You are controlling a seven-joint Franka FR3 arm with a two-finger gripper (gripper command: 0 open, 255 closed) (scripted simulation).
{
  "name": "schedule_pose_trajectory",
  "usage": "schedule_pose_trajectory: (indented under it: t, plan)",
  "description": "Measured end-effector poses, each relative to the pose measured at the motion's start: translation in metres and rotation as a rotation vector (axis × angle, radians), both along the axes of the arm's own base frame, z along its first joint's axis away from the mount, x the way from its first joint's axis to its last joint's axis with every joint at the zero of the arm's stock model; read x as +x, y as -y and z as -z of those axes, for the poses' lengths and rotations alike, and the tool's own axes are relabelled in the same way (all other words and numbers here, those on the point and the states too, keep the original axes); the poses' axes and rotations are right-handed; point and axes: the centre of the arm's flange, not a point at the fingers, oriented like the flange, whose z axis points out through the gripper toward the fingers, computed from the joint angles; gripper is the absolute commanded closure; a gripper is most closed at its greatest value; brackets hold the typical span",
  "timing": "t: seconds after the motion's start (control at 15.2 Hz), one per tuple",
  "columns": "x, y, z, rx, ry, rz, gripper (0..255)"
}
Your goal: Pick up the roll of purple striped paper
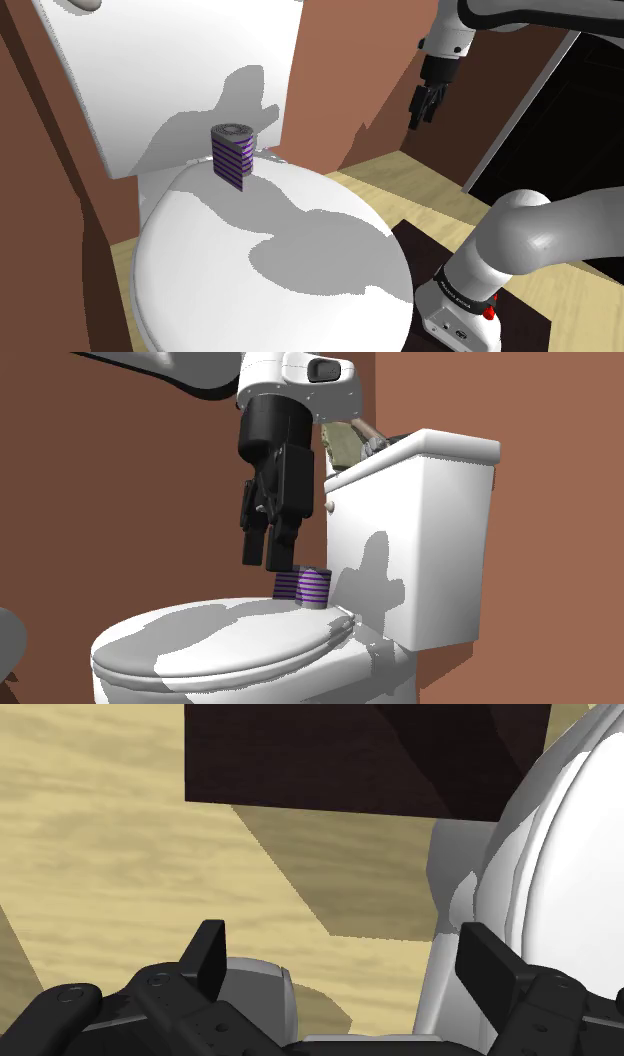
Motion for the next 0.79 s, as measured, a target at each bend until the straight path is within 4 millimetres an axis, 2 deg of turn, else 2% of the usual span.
schedule_pose_trajectory:
  t: [0.13, 0.4, 0.79]
  plan:
    - [0.001, -0.006, 0.001, 0.000, 0.000, 0.004, 0]
    - [0.013, -0.045, 0.006, 0.005, 0.002, 0.035, 0]
    - [0.037, -0.122, 0.010, 0.013, 0.005, 0.089, 0]
